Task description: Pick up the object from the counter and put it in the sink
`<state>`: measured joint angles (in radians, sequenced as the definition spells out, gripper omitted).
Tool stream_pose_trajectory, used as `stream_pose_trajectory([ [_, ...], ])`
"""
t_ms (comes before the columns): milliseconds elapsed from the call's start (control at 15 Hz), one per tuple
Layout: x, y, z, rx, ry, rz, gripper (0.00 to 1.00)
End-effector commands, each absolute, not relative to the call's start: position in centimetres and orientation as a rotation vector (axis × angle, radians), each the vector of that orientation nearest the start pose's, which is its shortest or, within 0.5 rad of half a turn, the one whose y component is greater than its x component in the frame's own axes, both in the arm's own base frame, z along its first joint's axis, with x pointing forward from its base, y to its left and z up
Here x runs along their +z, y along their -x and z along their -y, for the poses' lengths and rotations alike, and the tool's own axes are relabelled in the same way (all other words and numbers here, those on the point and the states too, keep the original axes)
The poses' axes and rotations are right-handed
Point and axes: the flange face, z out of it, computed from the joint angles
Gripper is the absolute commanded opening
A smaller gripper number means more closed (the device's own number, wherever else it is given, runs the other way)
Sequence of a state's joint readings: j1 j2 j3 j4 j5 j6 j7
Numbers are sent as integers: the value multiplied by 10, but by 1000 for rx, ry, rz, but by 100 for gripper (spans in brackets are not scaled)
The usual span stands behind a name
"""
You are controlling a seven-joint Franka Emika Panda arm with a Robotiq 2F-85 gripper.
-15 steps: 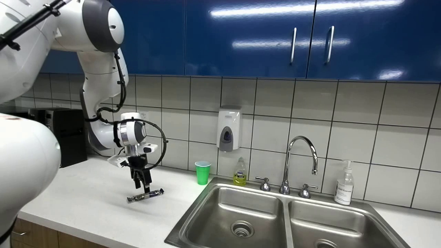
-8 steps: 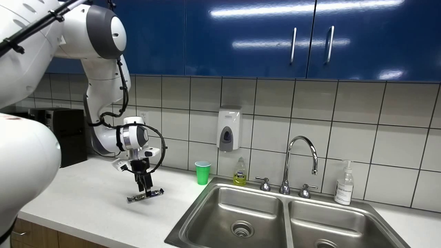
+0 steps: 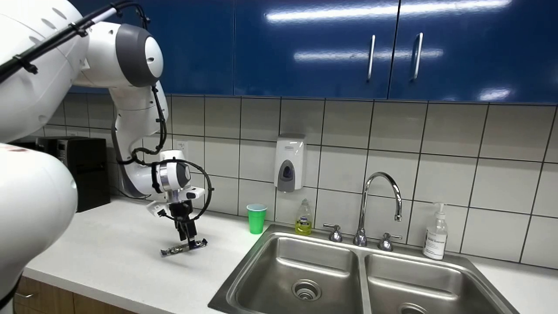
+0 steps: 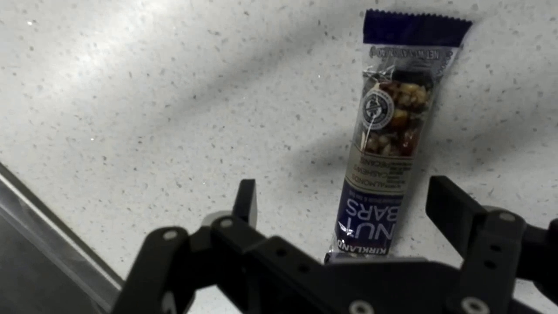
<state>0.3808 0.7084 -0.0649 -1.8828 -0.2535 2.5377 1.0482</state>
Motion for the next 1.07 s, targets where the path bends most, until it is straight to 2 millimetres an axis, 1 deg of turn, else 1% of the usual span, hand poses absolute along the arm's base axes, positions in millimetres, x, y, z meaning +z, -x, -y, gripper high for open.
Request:
stream_pose_trajectory([
  [0, 120, -601, -205, -115, 3204, -871, 100],
  [400, 108, -608, -209, -95, 3191, -893, 100],
  [733, 102, -612, -211, -90, 3185, -902, 100],
  [800, 101, -613, -212, -89, 3185, -902, 92],
  [867, 100, -613, -212, -87, 3185, -903, 72],
  [933, 99, -614, -212, -85, 3187, -904, 66],
  [1000, 98, -615, -213, -89, 3186, -901, 56],
])
